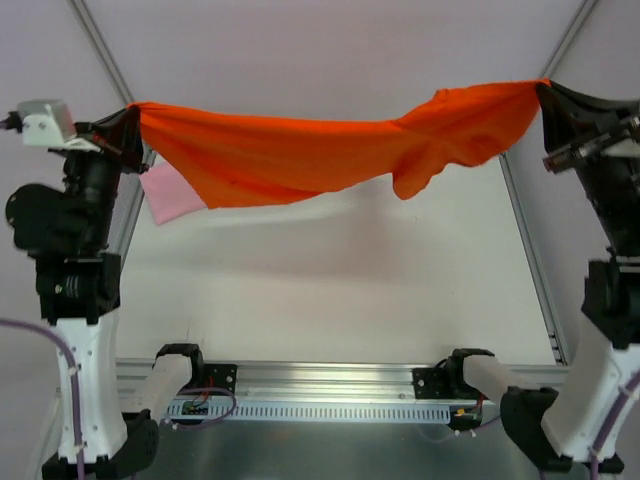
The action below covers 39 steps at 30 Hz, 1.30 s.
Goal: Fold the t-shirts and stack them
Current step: Flatten out the tshirt
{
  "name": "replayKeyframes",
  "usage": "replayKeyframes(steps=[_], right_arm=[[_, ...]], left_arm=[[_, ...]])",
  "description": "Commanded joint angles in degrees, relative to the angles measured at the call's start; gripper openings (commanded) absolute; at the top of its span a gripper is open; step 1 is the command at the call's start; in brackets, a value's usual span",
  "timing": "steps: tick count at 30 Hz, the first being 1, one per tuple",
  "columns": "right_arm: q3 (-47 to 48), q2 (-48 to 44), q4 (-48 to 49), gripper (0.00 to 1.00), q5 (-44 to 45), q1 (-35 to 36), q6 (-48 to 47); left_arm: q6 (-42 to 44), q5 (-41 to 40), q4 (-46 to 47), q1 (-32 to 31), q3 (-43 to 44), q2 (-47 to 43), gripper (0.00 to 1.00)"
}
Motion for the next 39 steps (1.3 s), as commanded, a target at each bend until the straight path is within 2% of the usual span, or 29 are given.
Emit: replayKeyframes(steps=[1, 4, 6, 9, 13, 15, 22, 28, 31, 34, 39], right_arm=[[-2.0, -5.6, -2.4, 0.01, 2.9, -0.3, -4.3], [-3.3, -11.4, -4.1, 0.01, 3.3, -0.3, -5.6], [-3.4, -13.1, -5.4, 0.01, 4.1, -0.3, -6.4], [-3.4, -13.5, -6.6, 0.01, 5.9, -0.3, -7.2], [-5.0, -8.9, -8.7, 0.01, 5.8, -0.3, -6.2], [-9.0, -7.3, -8.1, 0.01, 4.5, -0.3, -4.5], [-26.1, 1.1, 3.5, 0.01, -4.7, -0.3, 3.3], [-31.1, 17.8, 11.0, 0.01, -8.8, -0.3, 6.7], [-29.5, 27.7, 13.5, 0.01, -7.8, -0.3, 7.9], [-22.5, 38.0, 12.7, 0.01, -6.4, -0.3, 7.9], [-1.2, 54.5, 6.7, 0.01, -4.9, 1.7, 5.2]], left_arm=[[2.1, -1.2, -2.7, 0.3, 2.4, -5.2, 0.0], [1.6, -3.3, -7.0, 0.2, 3.1, -8.8, 0.0], [1.4, -6.5, -9.7, 0.2, 3.8, -10.1, 0.0], [0.3, -7.0, -13.1, 0.3, 5.5, -9.1, 0.0], [-3.1, -7.0, -15.3, 0.3, 4.8, -6.2, 0.0], [-4.0, -6.7, -15.6, 0.3, 2.8, -4.2, 0.0], [-8.4, -6.7, -10.6, 0.3, -9.4, 1.5, 0.0], [-12.8, -10.1, -1.6, 0.2, -20.3, 11.8, 0.0], [-13.6, -12.4, 3.0, 0.3, -24.2, 18.2, 0.0], [-13.5, -13.9, 7.0, 0.3, -23.1, 25.8, 0.0], [-11.7, -14.1, 8.2, 0.3, -11.6, 39.2, 0.0]])
